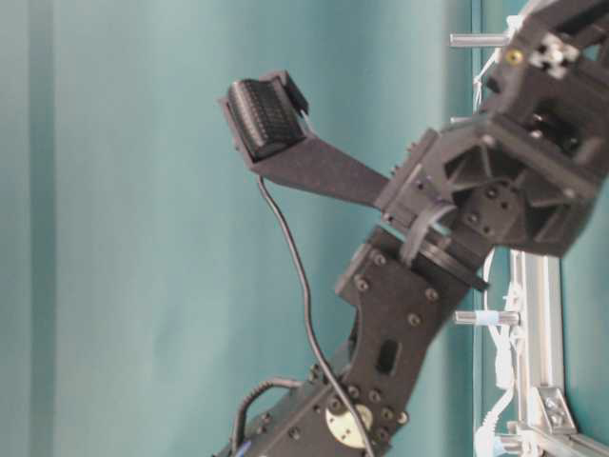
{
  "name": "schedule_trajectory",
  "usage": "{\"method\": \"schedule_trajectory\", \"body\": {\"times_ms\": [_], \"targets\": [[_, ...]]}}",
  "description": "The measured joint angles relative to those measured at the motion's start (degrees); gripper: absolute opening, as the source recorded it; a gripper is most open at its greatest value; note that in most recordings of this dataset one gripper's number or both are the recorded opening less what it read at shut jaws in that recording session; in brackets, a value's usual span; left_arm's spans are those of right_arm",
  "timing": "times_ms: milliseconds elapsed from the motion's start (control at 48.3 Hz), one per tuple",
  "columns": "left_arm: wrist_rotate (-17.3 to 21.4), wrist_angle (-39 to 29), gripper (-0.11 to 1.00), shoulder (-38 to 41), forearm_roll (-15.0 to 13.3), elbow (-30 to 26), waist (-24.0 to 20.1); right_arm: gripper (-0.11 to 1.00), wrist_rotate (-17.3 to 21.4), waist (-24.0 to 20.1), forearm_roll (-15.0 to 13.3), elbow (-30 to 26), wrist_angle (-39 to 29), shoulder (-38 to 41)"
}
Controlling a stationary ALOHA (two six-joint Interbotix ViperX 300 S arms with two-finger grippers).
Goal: Insert the wire through the string loop located on the right side.
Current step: 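Grasp the USB plug with the left gripper and open the right gripper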
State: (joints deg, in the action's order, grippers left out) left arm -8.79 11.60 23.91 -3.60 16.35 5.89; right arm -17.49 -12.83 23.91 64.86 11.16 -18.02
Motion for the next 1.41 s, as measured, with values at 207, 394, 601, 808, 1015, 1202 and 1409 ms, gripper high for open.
{"method": "schedule_trajectory", "body": {"times_ms": [207, 394, 601, 808, 1015, 1202, 1409], "targets": [[0.0, 0.0, 0.59, 0.0, 0.0, -0.09, 0.0, 0.06, 0.0, -0.09, 0.0, 0.35, 0.0, 0.0], [0.0, 0.0, 0.57, 0.09, 0.0, -0.09, 0.79, 0.06, 0.0, 0.0, 0.0, 0.44, 0.0, 0.0], [0.0, 0.0, 0.57, 0.09, 0.0, -0.09, 0.97, 0.06, 0.0, 0.0, 0.0, 0.35, 0.26, 0.0], [0.0, -0.18, 0.52, 0.0, 0.0, -0.09, 0.88, 0.06, 0.09, 0.0, 0.0, 0.35, 0.53, 0.0], [0.0, -2.72, 0.21, 0.09, 0.0, -0.09, 0.79, 0.06, 0.0, -0.09, 0.0, 0.18, 0.7, 0.0], [0.0, -3.6, 0.22, 0.09, 0.0, -0.26, 0.7, 0.06, 0.09, 0.0, 0.0, 0.09, 0.79, 0.0], [0.0, -3.69, 0.22, 0.0, 0.0, -0.26, 0.7, 0.06, 0.09, 0.0, 0.0, 0.09, 0.7, -0.09]]}}
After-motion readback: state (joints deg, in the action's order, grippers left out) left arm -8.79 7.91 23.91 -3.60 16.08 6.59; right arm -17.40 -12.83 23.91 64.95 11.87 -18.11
